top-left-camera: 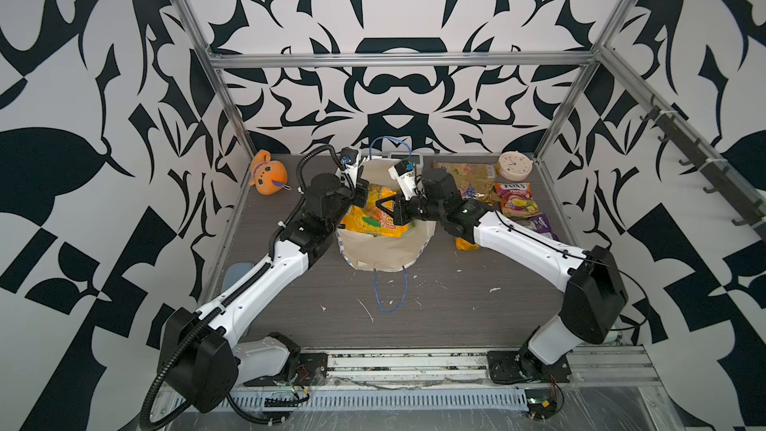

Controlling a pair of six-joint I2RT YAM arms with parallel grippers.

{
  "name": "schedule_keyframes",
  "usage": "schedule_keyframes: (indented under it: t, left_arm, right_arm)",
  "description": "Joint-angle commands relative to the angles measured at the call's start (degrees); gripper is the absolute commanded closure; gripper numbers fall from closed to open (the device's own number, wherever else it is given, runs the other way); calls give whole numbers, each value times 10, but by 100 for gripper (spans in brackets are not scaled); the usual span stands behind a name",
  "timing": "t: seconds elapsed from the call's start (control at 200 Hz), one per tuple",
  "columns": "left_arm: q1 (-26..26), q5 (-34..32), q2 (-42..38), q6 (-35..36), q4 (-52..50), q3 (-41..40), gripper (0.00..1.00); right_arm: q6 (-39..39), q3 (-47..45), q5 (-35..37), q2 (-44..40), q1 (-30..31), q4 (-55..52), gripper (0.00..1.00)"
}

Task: Take the snacks out of the paper bag
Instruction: Pick up the snack from the paper bag.

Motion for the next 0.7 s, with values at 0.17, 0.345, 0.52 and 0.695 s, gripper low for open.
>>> schedule_keyframes:
  t: [0.17,0.345,0.52,0.695]
  left_arm:
    - [0,-59,10,6,19,39,100]
    - [7,-65,35,-3,5,63,100]
    - [9,-73,46,-12,-2,78,100]
    - [13,-85,57,-10,-17,94,100]
  right_arm:
    - [-27,29,9,-86,3,6,100]
    - [-48,1,2,-112,3,-3,100]
    - [-79,-8,-9,-127,3,-26,100]
    - [-79,-8,1,-150,1,-28,100]
